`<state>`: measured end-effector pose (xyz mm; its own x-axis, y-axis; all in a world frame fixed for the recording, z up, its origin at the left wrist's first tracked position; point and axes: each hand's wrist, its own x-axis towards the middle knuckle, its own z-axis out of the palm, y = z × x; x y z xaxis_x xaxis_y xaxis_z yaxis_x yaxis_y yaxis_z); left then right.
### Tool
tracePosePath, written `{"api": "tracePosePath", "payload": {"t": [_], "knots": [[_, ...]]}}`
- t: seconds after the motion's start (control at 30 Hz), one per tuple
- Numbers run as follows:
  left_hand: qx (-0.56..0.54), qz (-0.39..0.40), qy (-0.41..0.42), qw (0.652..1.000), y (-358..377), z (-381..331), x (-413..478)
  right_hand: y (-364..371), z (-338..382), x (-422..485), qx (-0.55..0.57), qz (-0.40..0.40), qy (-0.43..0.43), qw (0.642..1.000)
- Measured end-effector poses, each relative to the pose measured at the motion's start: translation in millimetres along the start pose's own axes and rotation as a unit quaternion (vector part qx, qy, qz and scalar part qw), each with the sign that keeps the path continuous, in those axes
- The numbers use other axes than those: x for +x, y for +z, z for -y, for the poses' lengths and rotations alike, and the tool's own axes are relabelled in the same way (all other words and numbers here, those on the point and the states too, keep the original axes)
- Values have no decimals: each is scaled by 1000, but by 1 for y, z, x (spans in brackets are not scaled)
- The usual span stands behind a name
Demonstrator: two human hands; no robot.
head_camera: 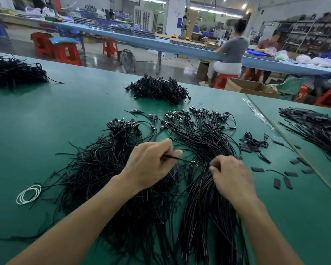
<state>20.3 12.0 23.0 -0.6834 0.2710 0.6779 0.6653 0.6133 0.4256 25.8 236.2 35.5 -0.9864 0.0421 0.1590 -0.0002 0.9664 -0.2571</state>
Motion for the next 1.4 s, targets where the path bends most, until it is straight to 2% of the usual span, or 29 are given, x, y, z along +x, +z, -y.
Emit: {"api": "tracePosePath", "payload": {"t": [0.03,0.1,0.17,0.23,0.33,0.43,0.5,0.57,0.6,0.67,0.73,0.8,0.87,0.93,1.03,1.1,1.2,1.3,1.33,1.4], "knots": [[42,18,14,999,2,-4,0,-3,5,-2,29,18,-64,997],[101,49,15,994,8,-9,-1,-7,20,-10,160,75,-163,971],[92,71,-11,993,13,-10,-1,-7,35,-18,287,135,-178,931],[34,100,-28,994,15,-10,-1,-5,42,-21,331,111,-158,924],[-52,115,-61,990,15,-2,-4,-3,38,-18,290,20,-169,942],[-68,67,-125,988,11,15,-7,-3,25,-16,329,-58,-134,933],[-77,-18,-177,981,5,25,-8,-4,16,-12,384,-108,-64,915],[-30,-100,-167,980,-4,30,-8,-3,11,-8,390,-136,-15,911],[4,-111,-139,984,-7,29,-6,-2,10,-6,381,-128,-9,916],[35,-64,-105,992,-10,25,-5,2,13,-6,364,-107,-17,925],[-17,66,-152,986,-12,21,-5,4,18,-6,360,-94,-42,927],[-83,192,-193,959,-14,16,-7,6,21,-5,379,-89,-60,919],[-130,216,-196,948,-12,6,-9,6,22,-2,397,-96,-53,911],[-240,207,-220,923,-9,-6,-10,6,21,-1,387,-102,-41,915],[-462,228,-263,816,-9,-22,-9,7,20,-1,349,-56,-56,934],[-556,232,-276,749,-13,-30,-7,10,22,-5,324,1,-80,943],[-652,176,-285,680,-23,-32,-1,15,26,-13,325,65,-104,938],[-732,24,-317,603,-23,-26,8,17,34,-23,288,148,-145,935],[-724,-29,-335,603,-20,-23,10,17,38,-27,274,169,-166,932],[-665,-92,-352,652,-12,-17,8,15,46,-33,272,184,-193,924]]}}
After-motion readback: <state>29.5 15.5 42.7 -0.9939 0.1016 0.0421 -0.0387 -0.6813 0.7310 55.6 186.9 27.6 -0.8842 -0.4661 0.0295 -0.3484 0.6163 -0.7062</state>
